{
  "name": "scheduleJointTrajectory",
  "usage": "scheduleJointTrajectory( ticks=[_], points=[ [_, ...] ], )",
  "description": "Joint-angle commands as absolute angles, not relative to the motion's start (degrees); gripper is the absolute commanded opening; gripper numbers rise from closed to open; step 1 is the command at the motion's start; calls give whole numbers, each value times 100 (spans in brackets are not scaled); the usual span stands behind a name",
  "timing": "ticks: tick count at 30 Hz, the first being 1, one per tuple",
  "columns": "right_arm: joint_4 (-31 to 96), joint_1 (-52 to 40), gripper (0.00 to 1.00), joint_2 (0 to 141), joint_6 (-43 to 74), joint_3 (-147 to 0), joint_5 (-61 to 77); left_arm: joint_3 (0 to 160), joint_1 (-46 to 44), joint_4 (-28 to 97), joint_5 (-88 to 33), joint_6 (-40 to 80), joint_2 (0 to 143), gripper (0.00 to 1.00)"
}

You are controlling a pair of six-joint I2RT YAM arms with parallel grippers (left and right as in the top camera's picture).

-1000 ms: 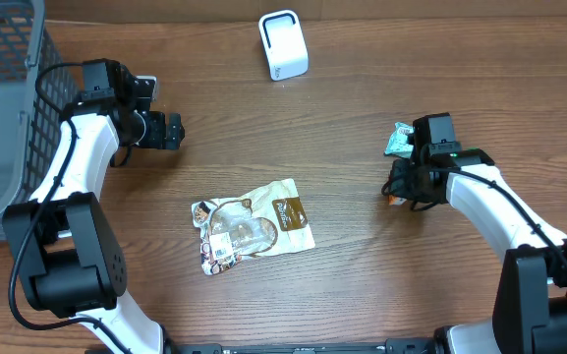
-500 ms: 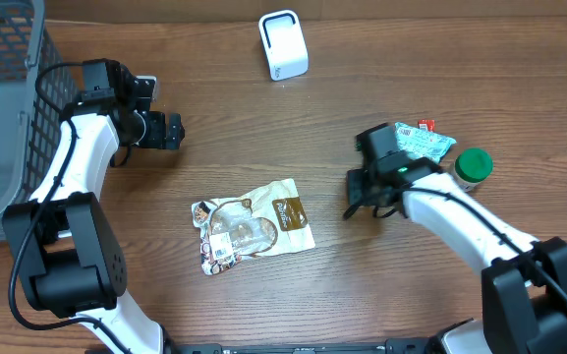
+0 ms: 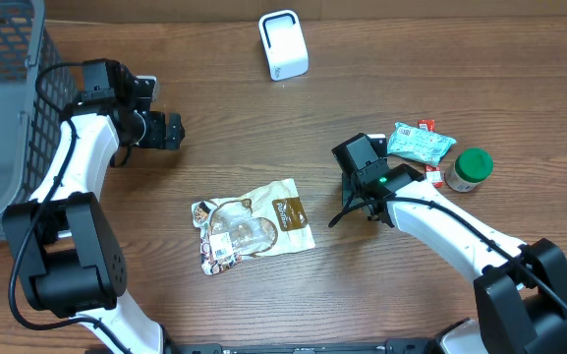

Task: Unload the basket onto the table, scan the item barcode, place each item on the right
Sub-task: 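Release the teal packet and move the right gripper over the orange tissue pack, then lower the right gripper and grasp the orange Kleenex tissue pack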

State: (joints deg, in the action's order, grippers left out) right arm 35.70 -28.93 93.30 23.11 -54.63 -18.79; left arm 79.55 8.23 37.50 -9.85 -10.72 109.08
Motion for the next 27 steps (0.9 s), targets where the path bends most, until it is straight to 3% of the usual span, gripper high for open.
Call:
scheduleJointTrajectory(
  ticks=[1, 7, 18, 20, 25, 27],
  points=[
    [3555, -2919, 55, 9334, 2403, -5448, -1883, 8077, 781, 3743, -1009, -1116, 10715, 100],
    [3304, -2902, 50, 9327, 2403, -5454, -1586, 8077, 781, 3743, -1007, -1116, 10715, 100],
    [3505, -2453, 50, 9212, 2410, -5878, -1511, 8077, 781, 3743, -1009, -1116, 10715, 100],
    [3542, -2373, 45, 9212, 2403, -5878, -1490, 8077, 781, 3743, -1007, -1116, 10715, 100],
    [3686, -2200, 22, 9212, 2408, -5878, -1487, 8077, 781, 3743, -1009, -1116, 10715, 100],
    [3701, -2158, 19, 9212, 2405, -5872, -1487, 8077, 781, 3743, -1009, -1116, 10715, 100]
  ],
)
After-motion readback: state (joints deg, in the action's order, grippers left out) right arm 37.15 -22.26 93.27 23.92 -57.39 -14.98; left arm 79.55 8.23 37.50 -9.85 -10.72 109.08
